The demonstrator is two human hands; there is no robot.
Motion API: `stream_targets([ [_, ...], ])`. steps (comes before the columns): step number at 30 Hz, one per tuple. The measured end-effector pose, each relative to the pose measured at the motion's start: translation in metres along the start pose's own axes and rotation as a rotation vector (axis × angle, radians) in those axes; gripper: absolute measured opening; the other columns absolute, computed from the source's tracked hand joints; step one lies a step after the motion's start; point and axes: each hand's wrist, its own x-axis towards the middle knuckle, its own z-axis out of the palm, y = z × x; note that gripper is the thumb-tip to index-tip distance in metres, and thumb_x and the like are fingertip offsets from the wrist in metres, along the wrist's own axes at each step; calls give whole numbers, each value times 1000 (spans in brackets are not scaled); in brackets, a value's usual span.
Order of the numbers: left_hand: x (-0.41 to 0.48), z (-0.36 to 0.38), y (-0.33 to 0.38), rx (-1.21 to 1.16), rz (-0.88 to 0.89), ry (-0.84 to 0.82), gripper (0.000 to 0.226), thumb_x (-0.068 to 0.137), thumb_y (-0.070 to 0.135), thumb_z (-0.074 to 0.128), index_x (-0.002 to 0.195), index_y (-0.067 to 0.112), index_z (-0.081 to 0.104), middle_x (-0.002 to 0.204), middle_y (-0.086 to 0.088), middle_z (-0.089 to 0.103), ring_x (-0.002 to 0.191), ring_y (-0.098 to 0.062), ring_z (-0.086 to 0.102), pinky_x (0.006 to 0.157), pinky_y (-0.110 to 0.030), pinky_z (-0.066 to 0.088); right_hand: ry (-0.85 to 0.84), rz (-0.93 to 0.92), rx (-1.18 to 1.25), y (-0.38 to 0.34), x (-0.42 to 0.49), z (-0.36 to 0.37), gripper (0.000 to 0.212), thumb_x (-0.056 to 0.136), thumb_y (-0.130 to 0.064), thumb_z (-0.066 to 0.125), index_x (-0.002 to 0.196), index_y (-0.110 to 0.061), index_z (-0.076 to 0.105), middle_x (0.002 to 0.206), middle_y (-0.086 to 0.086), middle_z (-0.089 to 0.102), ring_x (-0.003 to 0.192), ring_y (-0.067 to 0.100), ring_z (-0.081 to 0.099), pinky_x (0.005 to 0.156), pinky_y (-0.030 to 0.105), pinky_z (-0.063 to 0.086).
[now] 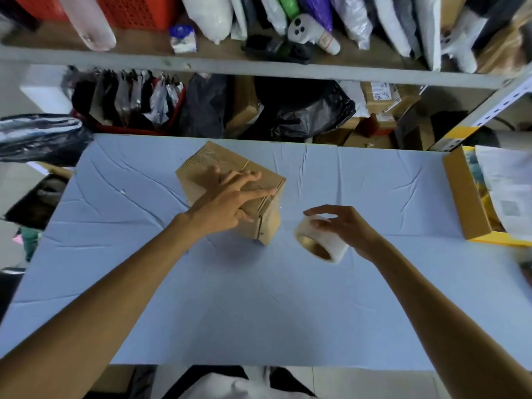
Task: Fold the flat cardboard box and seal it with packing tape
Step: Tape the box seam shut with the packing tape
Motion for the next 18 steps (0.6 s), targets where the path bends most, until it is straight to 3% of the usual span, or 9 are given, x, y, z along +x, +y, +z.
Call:
stream_targets([
  [6,-2,6,-6,-56,36,-2,76,84,26,68,142,51,26,157,-2,22,141,-27,19,110,-62,5,174,149,-300,13,14,31,15,77,-39,74,84,-26,76,92,-3,73,89,15,64,74,27,44],
  [8,0,6,-7,-65,31,15,77,83,25,69,141,52,26,157,-1,22,140,-27,20,110,-62,4,175,132,-275,13,11,33,11,80,-36,72,82,-26,75,87,-6,72,84,14,63,72,25,44],
  [12,-1,9,-1,-27,4,28,80,83,23,68,143,51,23,158,0,19,142,-27,17,111,-64,5,76,74,-85,3,-5,24,11,88,-19,67,91,-12,74,84,-8,71,70,-3,61,61,7,41],
  [18,0,3,4,33,-11,-46,84,87,24,64,146,49,10,156,-3,15,137,-31,19,115,-55,7,16,85,-113,-1,-3,14,10,87,-20,67,92,-14,75,84,-7,69,70,-4,57,64,12,38],
])
